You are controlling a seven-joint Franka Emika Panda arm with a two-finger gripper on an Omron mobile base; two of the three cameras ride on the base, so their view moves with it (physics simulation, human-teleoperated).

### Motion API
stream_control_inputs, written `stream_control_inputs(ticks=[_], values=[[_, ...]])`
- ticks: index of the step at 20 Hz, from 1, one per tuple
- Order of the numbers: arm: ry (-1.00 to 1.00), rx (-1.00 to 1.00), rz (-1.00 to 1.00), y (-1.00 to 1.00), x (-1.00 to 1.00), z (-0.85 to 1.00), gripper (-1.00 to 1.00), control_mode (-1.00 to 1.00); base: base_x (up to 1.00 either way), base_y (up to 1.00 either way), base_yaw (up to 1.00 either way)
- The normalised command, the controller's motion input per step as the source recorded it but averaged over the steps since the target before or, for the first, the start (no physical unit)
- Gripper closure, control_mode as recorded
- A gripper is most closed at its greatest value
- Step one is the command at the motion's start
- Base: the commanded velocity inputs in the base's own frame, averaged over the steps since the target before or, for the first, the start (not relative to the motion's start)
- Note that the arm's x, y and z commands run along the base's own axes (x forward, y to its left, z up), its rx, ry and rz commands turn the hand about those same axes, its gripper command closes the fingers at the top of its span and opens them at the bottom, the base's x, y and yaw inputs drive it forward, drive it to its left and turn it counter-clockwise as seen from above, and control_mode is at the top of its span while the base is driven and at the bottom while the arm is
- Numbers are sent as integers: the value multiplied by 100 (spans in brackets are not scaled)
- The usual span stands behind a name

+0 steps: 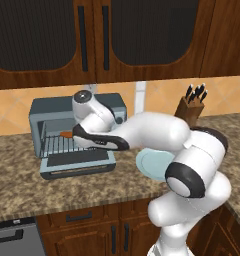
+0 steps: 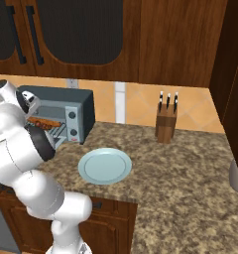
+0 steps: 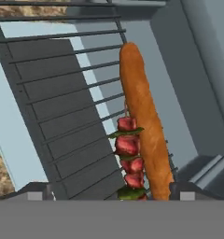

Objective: Pick up the kebab skewer and baguette bread, and place them inside the toaster oven. Close the toaster oven door and start by setting the timer.

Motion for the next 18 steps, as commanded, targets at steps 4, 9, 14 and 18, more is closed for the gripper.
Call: stream_control_inputs(ticks=[4, 9, 14, 18], values=[[-1, 20, -34, 2, -33, 5, -100, -100, 0, 0, 0], [-8, 24, -42, 3, -21, 0, -100, -100, 0, 0, 0], [-11, 28, -49, 11, -9, 0, -100, -100, 0, 0, 0], [-7, 35, -42, 0, -30, 0, -100, -100, 0, 0, 0]])
